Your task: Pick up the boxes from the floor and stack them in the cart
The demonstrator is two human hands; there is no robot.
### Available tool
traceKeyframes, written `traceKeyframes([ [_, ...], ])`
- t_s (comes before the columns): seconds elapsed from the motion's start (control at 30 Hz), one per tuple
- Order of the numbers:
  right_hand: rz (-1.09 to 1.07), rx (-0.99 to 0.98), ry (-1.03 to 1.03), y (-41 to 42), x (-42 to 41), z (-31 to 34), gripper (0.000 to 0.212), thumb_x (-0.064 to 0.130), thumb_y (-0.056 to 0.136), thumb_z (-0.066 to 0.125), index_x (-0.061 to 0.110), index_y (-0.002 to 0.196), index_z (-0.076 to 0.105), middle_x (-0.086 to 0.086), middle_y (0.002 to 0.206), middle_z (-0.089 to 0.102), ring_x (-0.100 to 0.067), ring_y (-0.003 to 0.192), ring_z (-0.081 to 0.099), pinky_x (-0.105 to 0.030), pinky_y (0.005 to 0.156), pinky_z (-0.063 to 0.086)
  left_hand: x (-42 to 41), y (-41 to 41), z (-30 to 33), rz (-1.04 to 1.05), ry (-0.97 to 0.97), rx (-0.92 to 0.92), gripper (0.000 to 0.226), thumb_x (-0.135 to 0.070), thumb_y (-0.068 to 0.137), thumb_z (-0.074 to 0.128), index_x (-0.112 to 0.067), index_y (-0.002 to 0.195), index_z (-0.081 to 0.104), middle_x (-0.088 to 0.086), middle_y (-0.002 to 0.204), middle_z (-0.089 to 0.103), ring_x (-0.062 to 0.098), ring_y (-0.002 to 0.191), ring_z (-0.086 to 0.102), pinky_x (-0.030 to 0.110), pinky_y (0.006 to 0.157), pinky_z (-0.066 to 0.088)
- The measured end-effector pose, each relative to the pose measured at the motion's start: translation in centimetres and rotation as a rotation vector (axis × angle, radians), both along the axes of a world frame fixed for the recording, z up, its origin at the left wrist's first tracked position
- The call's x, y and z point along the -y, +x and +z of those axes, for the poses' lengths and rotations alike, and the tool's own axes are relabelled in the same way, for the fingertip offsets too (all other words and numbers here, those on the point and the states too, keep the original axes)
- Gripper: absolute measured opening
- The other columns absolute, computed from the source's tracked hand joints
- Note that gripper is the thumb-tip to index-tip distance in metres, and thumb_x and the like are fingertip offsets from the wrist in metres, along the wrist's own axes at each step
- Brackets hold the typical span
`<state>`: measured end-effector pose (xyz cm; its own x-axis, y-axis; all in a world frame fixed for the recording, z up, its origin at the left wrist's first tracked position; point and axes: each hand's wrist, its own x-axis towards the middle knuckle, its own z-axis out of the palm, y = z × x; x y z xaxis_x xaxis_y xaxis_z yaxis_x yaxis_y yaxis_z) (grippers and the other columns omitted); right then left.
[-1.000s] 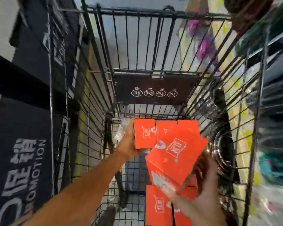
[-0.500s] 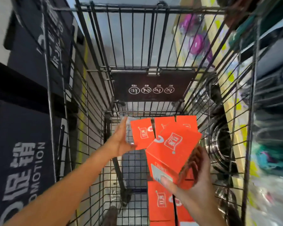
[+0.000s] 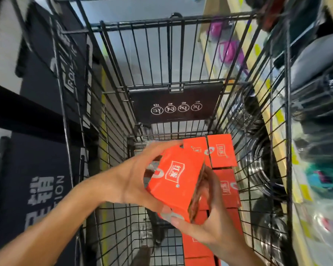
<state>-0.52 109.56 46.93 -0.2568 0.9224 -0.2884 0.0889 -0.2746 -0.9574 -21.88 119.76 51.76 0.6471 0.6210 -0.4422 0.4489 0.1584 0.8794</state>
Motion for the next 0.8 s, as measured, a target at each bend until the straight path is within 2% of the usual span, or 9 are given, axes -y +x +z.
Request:
traceKeyframes([
  [0.1,0.045,0.043,-0.02,-0.4,-0.3,-0.5,0.134,0.02,0.065,0.096,0.045,0.154,0.0,0.043,0.152,0.021,0.016,0.143,0.022,-0.006,0.11,0.028,0.6,-1.8,0.2,0.061,0.083,-0.054,0.119,-0.018,0.057,0.098,-0.041,0.15,0.028,-0.018,0.147,0.036,0.007,0.139,0.04,0.033,0.113,0.04],
  [0.2,0.024,0.157,-0.02,0.1,-0.6,-0.8,0.133,0.046,0.062,0.092,0.06,0.15,-0.007,0.036,0.161,-0.004,0.013,0.149,0.0,-0.03,0.123,0.011,1.1,-3.9,0.0,0.2,0.199,-0.187,0.123,-0.027,0.054,0.099,-0.044,0.151,0.024,-0.019,0.144,0.031,0.002,0.133,0.042,0.029,0.103,0.049],
  [0.3,0.0,0.174,0.002,0.6,-0.9,-0.8,0.128,0.035,0.07,0.092,0.054,0.154,-0.002,0.031,0.164,0.002,0.008,0.151,0.004,-0.045,0.125,0.018,0.5,-5.1,-1.7,0.322,0.28,-0.371,0.126,-0.025,0.049,0.099,-0.039,0.148,0.022,-0.014,0.136,0.025,-0.012,0.119,0.042,0.007,0.088,0.048],
  [0.33,-0.011,0.178,0.002,0.8,-0.9,-0.8,0.126,0.035,0.07,0.091,0.054,0.154,-0.001,0.03,0.164,0.003,0.006,0.152,0.006,-0.048,0.125,0.02,0.2,-5.3,-2.5,0.343,0.29,-0.442,0.129,-0.028,0.045,0.099,-0.037,0.147,0.02,-0.012,0.135,0.022,-0.009,0.118,0.042,0.003,0.088,0.044],
  [0.4,-0.025,0.17,-0.006,1.2,-0.5,-0.8,0.122,0.034,0.072,0.09,0.056,0.153,0.001,0.03,0.164,0.006,0.009,0.15,0.011,-0.042,0.124,0.023,-0.4,-5.6,-4.5,0.362,0.289,-0.579,0.137,-0.047,0.035,0.093,-0.032,0.148,0.015,-0.009,0.134,0.018,0.013,0.127,0.038,0.018,0.102,0.043],
  [0.47,-0.028,0.166,0.0,1.5,0.0,-1.1,0.122,0.025,0.075,0.09,0.057,0.152,0.002,0.028,0.164,0.008,0.011,0.148,0.016,-0.03,0.122,0.023,-0.8,-5.6,-6.7,0.361,0.279,-0.661,0.135,-0.047,0.034,0.088,-0.028,0.146,0.015,-0.005,0.13,0.018,0.026,0.128,0.034,0.038,0.108,0.043],
  [0.57,-0.037,0.173,0.0,2.0,0.7,-1.6,0.12,0.022,0.076,0.089,0.054,0.154,0.003,0.025,0.165,0.012,0.002,0.152,0.011,-0.027,0.121,0.023,-0.8,-4.1,-10.2,0.305,0.237,-0.653,0.124,-0.022,0.045,0.097,-0.017,0.145,0.023,-0.004,0.122,0.021,0.015,0.122,0.029,0.029,0.104,0.039],
  [0.67,-0.031,0.177,-0.011,2.4,1.4,-2.0,0.116,0.029,0.078,0.087,0.05,0.156,0.004,0.025,0.165,0.014,0.0,0.153,0.012,-0.043,0.125,0.019,-0.3,-1.7,-13.8,0.265,0.182,-0.629,0.121,-0.01,0.051,0.094,-0.021,0.146,0.02,-0.004,0.128,0.02,0.01,0.124,0.027,0.021,0.101,0.039],
  [0.8,0.004,0.189,-0.043,2.9,2.4,-2.3,0.114,0.029,0.079,0.085,0.056,0.154,0.004,0.031,0.163,0.011,0.006,0.151,0.012,-0.036,0.123,0.019,0.3,-1.2,-17.4,0.241,0.16,-0.637,0.137,-0.007,0.049,0.094,-0.032,0.151,0.005,-0.001,0.151,0.004,0.029,0.125,0.049,0.028,0.087,0.055],
])
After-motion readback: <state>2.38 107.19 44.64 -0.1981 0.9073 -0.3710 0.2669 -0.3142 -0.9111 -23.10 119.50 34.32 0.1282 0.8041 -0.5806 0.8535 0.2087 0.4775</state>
